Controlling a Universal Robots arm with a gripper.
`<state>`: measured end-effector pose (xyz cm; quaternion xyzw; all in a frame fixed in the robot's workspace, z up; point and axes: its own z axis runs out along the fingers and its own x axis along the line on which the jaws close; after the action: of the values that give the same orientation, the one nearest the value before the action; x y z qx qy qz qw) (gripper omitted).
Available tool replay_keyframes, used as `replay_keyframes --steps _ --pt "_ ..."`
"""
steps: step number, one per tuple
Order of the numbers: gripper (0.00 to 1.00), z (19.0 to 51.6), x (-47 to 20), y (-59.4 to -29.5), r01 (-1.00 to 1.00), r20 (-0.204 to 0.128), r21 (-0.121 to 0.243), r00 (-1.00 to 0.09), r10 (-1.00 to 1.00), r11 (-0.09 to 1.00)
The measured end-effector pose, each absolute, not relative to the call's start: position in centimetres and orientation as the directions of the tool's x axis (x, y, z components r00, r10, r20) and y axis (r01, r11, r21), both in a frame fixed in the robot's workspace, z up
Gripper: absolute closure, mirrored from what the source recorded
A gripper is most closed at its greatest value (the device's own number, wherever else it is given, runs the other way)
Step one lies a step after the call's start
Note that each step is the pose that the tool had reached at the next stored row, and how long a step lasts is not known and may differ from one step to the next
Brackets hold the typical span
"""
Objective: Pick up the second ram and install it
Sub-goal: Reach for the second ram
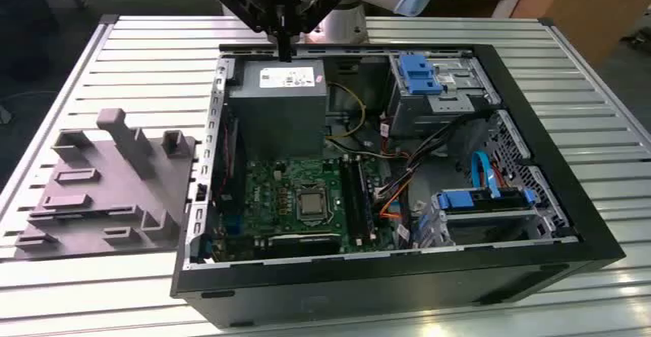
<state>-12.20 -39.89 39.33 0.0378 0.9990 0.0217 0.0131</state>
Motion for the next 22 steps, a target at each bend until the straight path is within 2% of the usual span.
replay_keyframes --steps 22 --pt "0.90 39.3 -13.8 -39.9 0.075 -0.024 0.045 -0.997 0.076 0.996"
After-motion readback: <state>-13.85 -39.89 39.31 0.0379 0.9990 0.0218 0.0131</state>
